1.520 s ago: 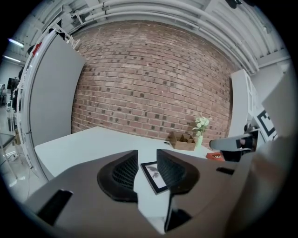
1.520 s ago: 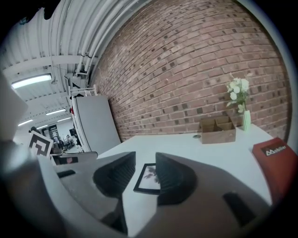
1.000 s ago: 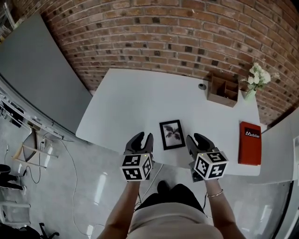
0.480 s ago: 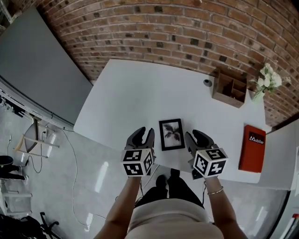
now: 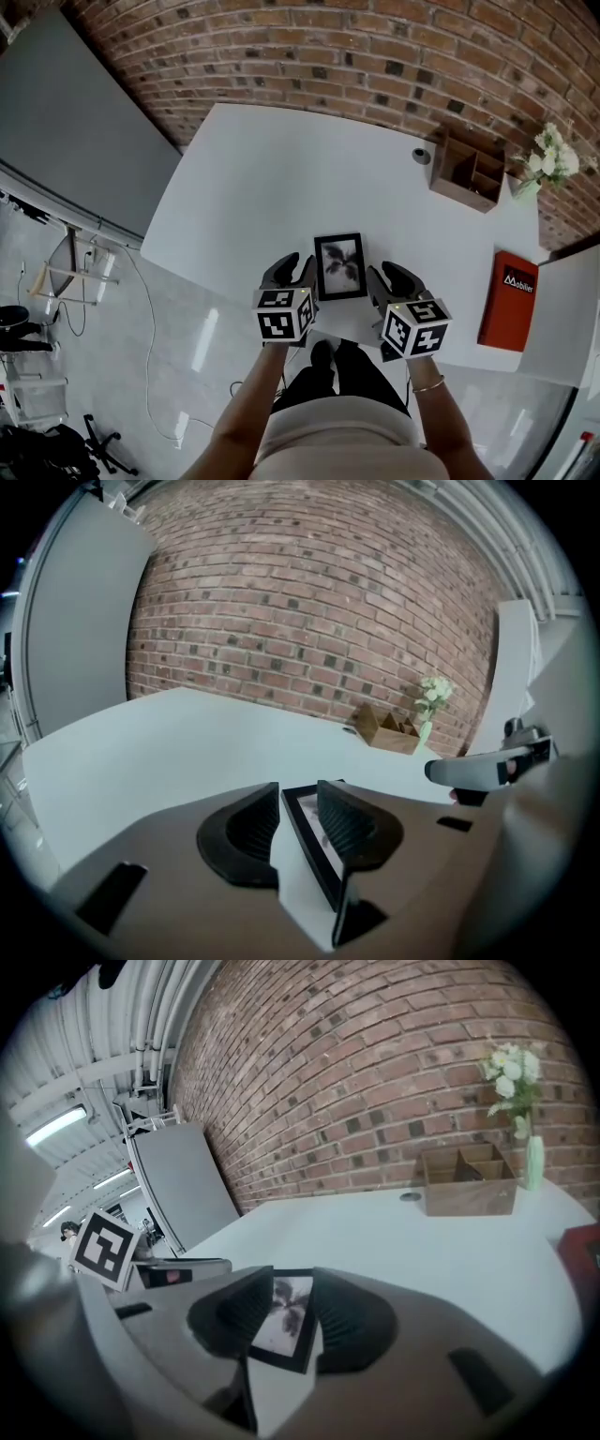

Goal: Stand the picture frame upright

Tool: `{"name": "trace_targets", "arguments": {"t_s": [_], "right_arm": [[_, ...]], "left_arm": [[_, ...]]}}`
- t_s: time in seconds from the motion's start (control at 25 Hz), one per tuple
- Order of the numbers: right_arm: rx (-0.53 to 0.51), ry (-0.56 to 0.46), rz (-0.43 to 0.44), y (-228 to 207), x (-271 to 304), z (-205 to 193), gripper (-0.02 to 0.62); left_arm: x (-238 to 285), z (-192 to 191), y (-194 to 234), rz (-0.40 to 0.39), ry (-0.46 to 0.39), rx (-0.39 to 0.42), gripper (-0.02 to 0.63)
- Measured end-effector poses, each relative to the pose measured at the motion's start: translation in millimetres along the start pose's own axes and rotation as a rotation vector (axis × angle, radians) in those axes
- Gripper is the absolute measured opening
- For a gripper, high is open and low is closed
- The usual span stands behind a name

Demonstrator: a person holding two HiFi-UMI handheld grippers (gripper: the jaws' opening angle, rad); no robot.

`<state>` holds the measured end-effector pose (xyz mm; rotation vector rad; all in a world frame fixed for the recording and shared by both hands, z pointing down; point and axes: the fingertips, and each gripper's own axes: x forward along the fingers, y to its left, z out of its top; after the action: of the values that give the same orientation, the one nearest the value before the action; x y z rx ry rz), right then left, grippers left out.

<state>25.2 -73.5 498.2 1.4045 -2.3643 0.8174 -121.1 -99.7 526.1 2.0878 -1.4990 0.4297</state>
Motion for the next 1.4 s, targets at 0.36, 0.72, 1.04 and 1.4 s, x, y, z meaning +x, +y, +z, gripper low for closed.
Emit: {"name": "trace_targets", "arguments": {"t_s": [0.36,0.72,1.04,1.4], "right_arm": [[0.017,0.046,-0.012,-13.6,7.1,-10.4,0.118],[0.026,0.071,-0.021,-19.8,14.2,-15.8,0.118],[0.036,0.080,-0.020,-17.9,21.2,-15.9,0.118],[0.006,0.163,-0.010,-13.3,31.9,-34.9,0.118]], "left_arm": [[36.4,-25.6,-1.0,0.002,0.107,-0.008,0.121],[60.6,-44.2,-3.9,0.012,0.213,0.003,0.123],[67.8,-49.0,-3.3,0.019,0.313,-0.061,0.124],[67.1,-49.0,-4.0,0.029,0.285,-0.099,0.089]]}}
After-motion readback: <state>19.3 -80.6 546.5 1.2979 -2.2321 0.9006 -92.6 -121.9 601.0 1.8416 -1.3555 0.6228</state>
